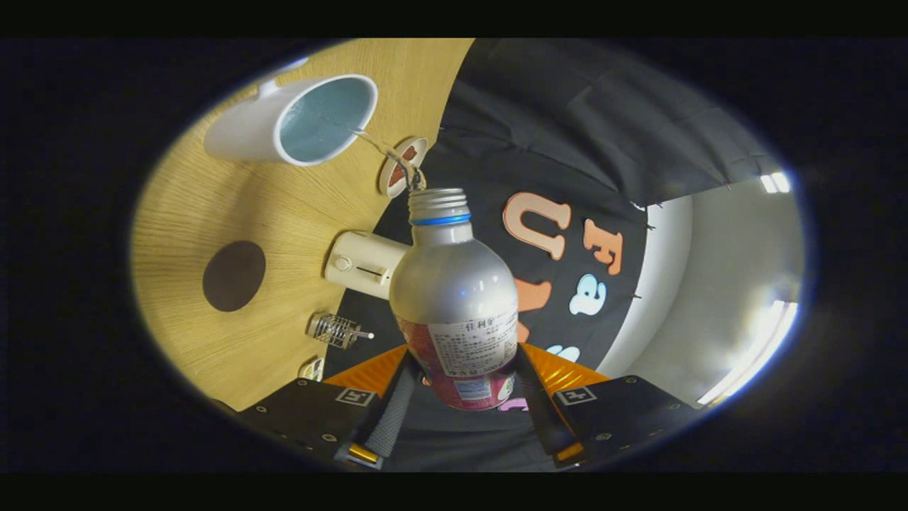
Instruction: Take the bottle from table, then pour the juice into the cup, finally place the bottle on the coaster
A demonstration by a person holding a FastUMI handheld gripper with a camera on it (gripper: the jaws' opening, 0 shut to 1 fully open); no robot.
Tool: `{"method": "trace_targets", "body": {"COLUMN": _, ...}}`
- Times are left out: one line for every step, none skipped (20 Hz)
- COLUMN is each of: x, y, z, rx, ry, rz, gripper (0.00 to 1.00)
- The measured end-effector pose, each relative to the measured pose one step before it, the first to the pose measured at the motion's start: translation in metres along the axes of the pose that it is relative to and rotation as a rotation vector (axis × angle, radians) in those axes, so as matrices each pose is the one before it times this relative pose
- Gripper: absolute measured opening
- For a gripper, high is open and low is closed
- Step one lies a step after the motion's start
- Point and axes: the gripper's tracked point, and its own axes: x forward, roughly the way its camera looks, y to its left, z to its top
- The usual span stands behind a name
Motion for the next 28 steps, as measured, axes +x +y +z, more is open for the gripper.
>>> {"method": "trace_targets", "body": {"x": -0.00087, "y": -0.00218, "z": 0.00098, "rx": -0.00449, "ry": -0.00214, "rz": -0.0053, "gripper": 0.77}}
{"method": "trace_targets", "body": {"x": 0.0013, "y": -0.00061, "z": -0.00055, "rx": -0.00671, "ry": -0.00249, "rz": -0.00734, "gripper": 0.77}}
{"method": "trace_targets", "body": {"x": 0.00022, "y": -0.0018, "z": 0.00029, "rx": -0.0078, "ry": -0.00208, "rz": -0.0067, "gripper": 0.77}}
{"method": "trace_targets", "body": {"x": 0.00028, "y": -0.00117, "z": 0.0011, "rx": -0.0059, "ry": -0.00353, "rz": -0.00507, "gripper": 0.77}}
{"method": "trace_targets", "body": {"x": 0.00001, "y": -0.0008, "z": 0.00025, "rx": -0.00634, "ry": -0.00304, "rz": -0.00394, "gripper": 0.77}}
{"method": "trace_targets", "body": {"x": 0.0, "y": -0.00153, "z": 0.00085, "rx": -0.00562, "ry": -0.00371, "rz": -0.00254, "gripper": 0.77}}
{"method": "trace_targets", "body": {"x": -0.00107, "y": -0.00109, "z": 0.00075, "rx": -0.00561, "ry": -0.00006, "rz": -0.0021, "gripper": 0.77}}
{"method": "trace_targets", "body": {"x": 0.00021, "y": -0.00136, "z": 0.00039, "rx": -0.02516, "ry": -0.01161, "rz": -0.00475, "gripper": 0.77}}
{"method": "trace_targets", "body": {"x": -0.00011, "y": -0.00416, "z": 0.00293, "rx": -0.02491, "ry": -0.00854, "rz": -0.02299, "gripper": 0.77}}
{"method": "trace_targets", "body": {"x": -0.00072, "y": 0.00179, "z": 0.00125, "rx": 0.00256, "ry": -0.00501, "rz": 0.00581, "gripper": 0.77}}
{"method": "trace_targets", "body": {"x": -0.00205, "y": 0.00499, "z": 0.00174, "rx": 0.0236, "ry": -0.00019, "rz": 0.023, "gripper": 0.77}}
{"method": "trace_targets", "body": {"x": 0.00141, "y": 0.00501, "z": 0.00044, "rx": 0.01596, "ry": 0.00063, "rz": 0.00903, "gripper": 0.77}}
{"method": "trace_targets", "body": {"x": 0.00198, "y": 0.00189, "z": 0.0006, "rx": -0.00499, "ry": -0.00241, "rz": -0.00431, "gripper": 0.77}}
{"method": "trace_targets", "body": {"x": 0.00297, "y": 0.00107, "z": 0.00175, "rx": -0.00953, "ry": -0.00974, "rz": 0.00079, "gripper": 0.77}}
{"method": "trace_targets", "body": {"x": 0.00191, "y": -0.0006, "z": 0.00213, "rx": 0.00216, "ry": -0.00412, "rz": 0.00061, "gripper": 0.77}}
{"method": "trace_targets", "body": {"x": -0.00131, "y": 0.00013, "z": 0.00012, "rx": 0.0019, "ry": -0.00099, "rz": -0.00284, "gripper": 0.77}}
{"method": "trace_targets", "body": {"x": -0.00041, "y": -0.0007, "z": 0.00022, "rx": 0.00318, "ry": -0.00073, "rz": -0.00321, "gripper": 0.77}}
{"method": "trace_targets", "body": {"x": 0.00037, "y": -0.00059, "z": -0.00117, "rx": 0.00246, "ry": 0.00023, "rz": -0.0035, "gripper": 0.77}}
{"method": "trace_targets", "body": {"x": -0.00059, "y": 0.00068, "z": -0.0004, "rx": 0.00646, "ry": -0.0007, "rz": 0.00128, "gripper": 0.77}}
{"method": "trace_targets", "body": {"x": 0.00019, "y": 0.00031, "z": 0.00092, "rx": 0.00439, "ry": -0.00101, "rz": 0.00258, "gripper": 0.77}}
{"method": "trace_targets", "body": {"x": -0.00027, "y": 0.00094, "z": 0.0009, "rx": 0.00371, "ry": -0.00298, "rz": 0.00406, "gripper": 0.77}}
{"method": "trace_targets", "body": {"x": 0.00064, "y": 0.00011, "z": 0.0, "rx": 0.00451, "ry": -0.00178, "rz": 0.00143, "gripper": 0.77}}
{"method": "trace_targets", "body": {"x": -0.0013, "y": -0.00001, "z": 0.00057, "rx": 0.0037, "ry": -0.00144, "rz": 0.00115, "gripper": 0.77}}
{"method": "trace_targets", "body": {"x": -0.00054, "y": -0.00003, "z": 0.0007, "rx": 0.01044, "ry": -0.0006, "rz": 0.00107, "gripper": 0.77}}
{"method": "trace_targets", "body": {"x": -0.00038, "y": 0.00173, "z": 0.00082, "rx": 0.02208, "ry": -0.00055, "rz": 0.00881, "gripper": 0.77}}
{"method": "trace_targets", "body": {"x": 0.0, "y": 0.00121, "z": -0.00081, "rx": 0.02118, "ry": 0.00384, "rz": 0.00458, "gripper": 0.77}}
{"method": "trace_targets", "body": {"x": -0.00133, "y": 0.00049, "z": 0.00129, "rx": 0.02095, "ry": -0.00055, "rz": 0.00684, "gripper": 0.77}}
{"method": "trace_targets", "body": {"x": 0.00075, "y": 0.0015, "z": 0.00086, "rx": 0.02772, "ry": 0.00022, "rz": 0.01139, "gripper": 0.77}}
